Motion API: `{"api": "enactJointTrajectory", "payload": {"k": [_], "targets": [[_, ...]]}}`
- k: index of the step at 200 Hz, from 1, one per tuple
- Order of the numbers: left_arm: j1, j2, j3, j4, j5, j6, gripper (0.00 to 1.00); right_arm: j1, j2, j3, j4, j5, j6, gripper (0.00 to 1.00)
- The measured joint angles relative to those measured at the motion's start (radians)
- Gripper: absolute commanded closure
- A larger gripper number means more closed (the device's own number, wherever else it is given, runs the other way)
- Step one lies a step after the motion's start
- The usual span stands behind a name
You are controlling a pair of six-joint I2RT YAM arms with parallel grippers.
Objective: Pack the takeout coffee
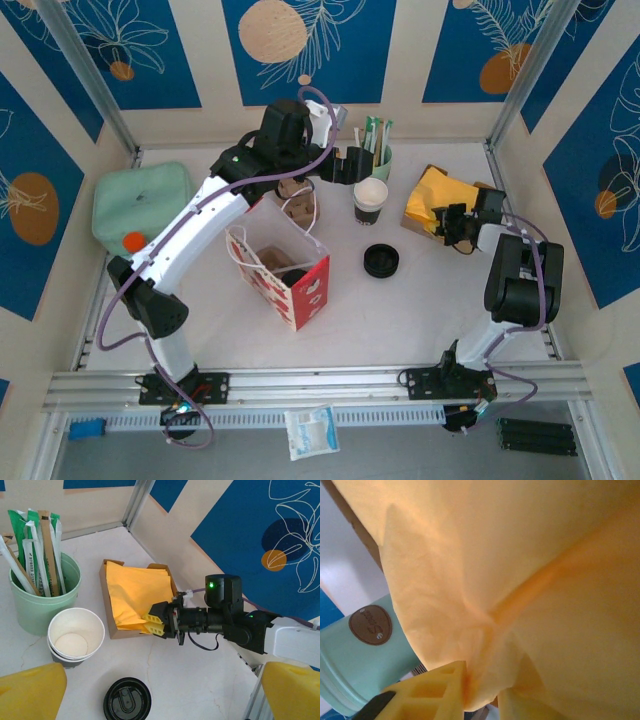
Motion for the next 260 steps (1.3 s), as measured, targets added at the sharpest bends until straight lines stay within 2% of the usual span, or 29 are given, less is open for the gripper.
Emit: {"api": "enactJointTrajectory", "payload": {"k": [26, 84, 159, 223, 260], "targets": [[0.0, 0.0, 0.009, -0.004, 0.0, 0.0, 0.01, -0.01, -0.001, 0.003, 0.006, -0.008, 0.001, 1.0], [0.0, 0.0, 0.011, -0.012, -0.001, 0.0, 0.01, -0.028, -0.087, 0.02, -0.019, -0.035, -0.002, 1.0], [0.0, -0.016, 0.003, -0.05, -0.032, 0.019, 0.01, -0.028, -0.32, 0.222, -0.213, -0.063, -0.123, 1.0], [0.004, -0.18, -0.114, -0.056, -0.095, 0.019, 0.01, -0.024, -0.491, 0.31, -0.413, -0.118, -0.216, 1.0], [0.013, -0.277, -0.19, -0.059, -0.141, 0.02, 0.01, 0.021, -0.593, 0.376, -0.507, -0.156, -0.252, 1.0]]}}
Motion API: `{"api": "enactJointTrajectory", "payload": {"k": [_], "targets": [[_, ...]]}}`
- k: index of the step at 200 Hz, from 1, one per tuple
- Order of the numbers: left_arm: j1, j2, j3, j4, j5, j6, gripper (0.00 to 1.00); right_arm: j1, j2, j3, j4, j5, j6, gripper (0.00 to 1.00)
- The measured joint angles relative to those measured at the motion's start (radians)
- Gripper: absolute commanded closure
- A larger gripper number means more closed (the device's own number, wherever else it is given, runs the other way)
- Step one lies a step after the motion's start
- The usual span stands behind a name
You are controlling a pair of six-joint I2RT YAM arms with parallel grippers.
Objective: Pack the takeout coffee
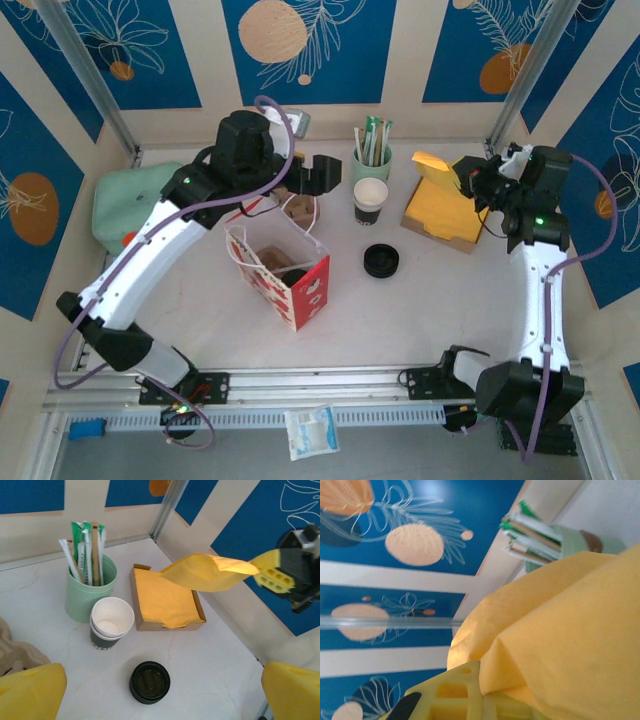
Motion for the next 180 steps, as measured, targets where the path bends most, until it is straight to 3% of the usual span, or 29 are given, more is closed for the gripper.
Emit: {"api": "enactJointTrajectory", "payload": {"k": [57, 180], "targets": [[0.059, -0.143, -0.072, -0.023, -0.068, 0.003, 0.01, 0.229, -0.058, 0.193, -0.115, -0.009, -0.046, 1.0], [0.285, -0.27, -0.122, -0.1, -0.093, 0.006, 0.01, 0.914, 0.022, 0.42, -0.14, 0.219, -0.063, 1.0]]}}
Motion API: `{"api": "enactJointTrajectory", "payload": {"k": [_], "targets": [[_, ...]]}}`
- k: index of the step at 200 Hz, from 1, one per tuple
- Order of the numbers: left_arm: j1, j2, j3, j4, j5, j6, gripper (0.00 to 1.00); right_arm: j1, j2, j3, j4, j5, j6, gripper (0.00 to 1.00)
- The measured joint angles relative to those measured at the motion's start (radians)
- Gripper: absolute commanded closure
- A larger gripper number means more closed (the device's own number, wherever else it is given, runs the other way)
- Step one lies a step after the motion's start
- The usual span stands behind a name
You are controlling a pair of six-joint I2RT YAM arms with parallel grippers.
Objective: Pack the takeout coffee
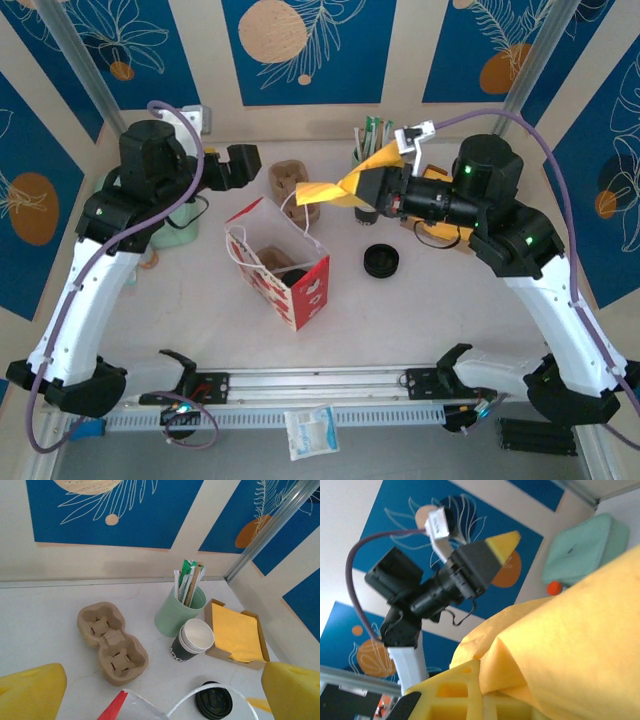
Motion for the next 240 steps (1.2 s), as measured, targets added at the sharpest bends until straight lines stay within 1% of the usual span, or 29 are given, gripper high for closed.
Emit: {"api": "enactJointTrajectory", "payload": {"k": [29, 55, 82, 108, 145, 164, 205, 240], "targets": [[0.005, -0.018, -0.021, -0.006, 0.003, 0.0, 0.01, 0.124, 0.029, 0.036, 0.009, 0.064, -0.005, 1.0], [0.008, -0.037, -0.051, -0.01, 0.003, 0.0, 0.01, 0.209, 0.047, 0.04, 0.025, 0.126, -0.005, 1.0], [0.012, -0.051, -0.072, -0.013, 0.003, 0.0, 0.01, 0.285, 0.06, 0.051, 0.051, 0.195, -0.005, 1.0], [0.021, -0.069, -0.08, -0.019, 0.003, 0.0, 0.01, 0.336, 0.061, 0.051, 0.095, 0.242, -0.004, 1.0], [0.034, -0.093, -0.089, -0.026, 0.003, 0.001, 0.0, 0.355, 0.111, 0.109, 0.104, 0.256, -0.007, 1.0], [0.035, -0.102, -0.099, -0.032, 0.003, 0.001, 0.01, 0.355, 0.143, 0.15, 0.08, 0.256, -0.024, 1.0], [0.037, -0.108, -0.103, -0.047, 0.026, 0.024, 0.01, 0.345, 0.222, 0.311, -0.047, 0.239, -0.099, 1.0], [0.037, -0.116, -0.117, -0.055, 0.078, 0.027, 0.01, 0.294, 0.303, 0.473, -0.167, 0.165, -0.166, 1.0]]}}
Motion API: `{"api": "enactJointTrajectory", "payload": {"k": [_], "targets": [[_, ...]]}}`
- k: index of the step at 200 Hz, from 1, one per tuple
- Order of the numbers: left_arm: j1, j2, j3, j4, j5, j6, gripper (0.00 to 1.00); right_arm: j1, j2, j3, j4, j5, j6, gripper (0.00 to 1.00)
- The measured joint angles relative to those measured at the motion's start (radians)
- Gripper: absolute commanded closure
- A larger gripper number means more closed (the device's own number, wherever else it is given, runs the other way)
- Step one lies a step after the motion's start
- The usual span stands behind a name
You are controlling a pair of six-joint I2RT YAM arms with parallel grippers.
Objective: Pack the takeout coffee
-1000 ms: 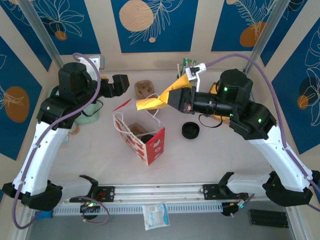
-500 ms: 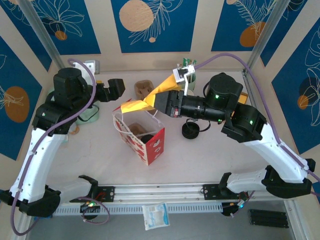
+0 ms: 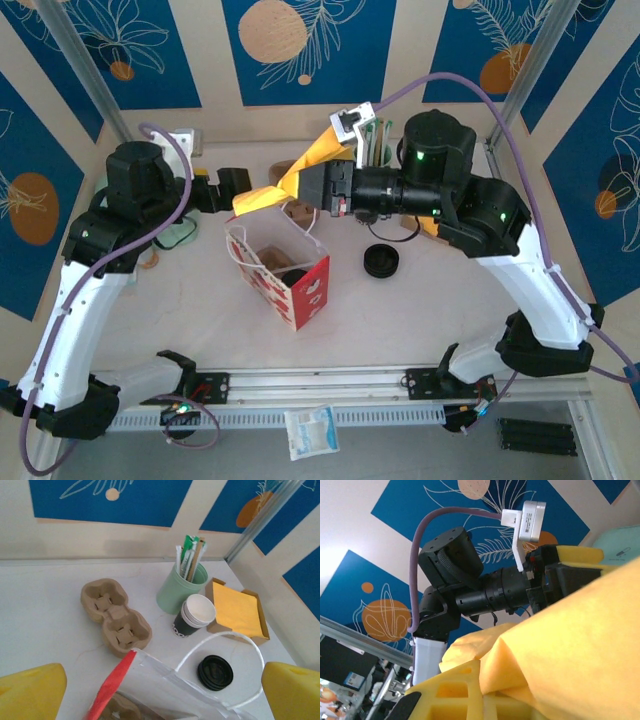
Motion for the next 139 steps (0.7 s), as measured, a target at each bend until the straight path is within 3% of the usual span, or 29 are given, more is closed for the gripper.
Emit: {"api": "enactJointTrajectory", "payload": {"k": [62, 139], "targets": [[0.0, -0.039, -0.038, -0.002, 0.126, -0.002, 0.0, -0.129, 0.159, 0.157, -0.158, -0.208, -0.079, 1.0], [0.002, -0.092, -0.147, 0.014, 0.253, -0.046, 0.01, -0.175, 0.315, 0.37, -0.319, -0.363, -0.193, 1.0]]}}
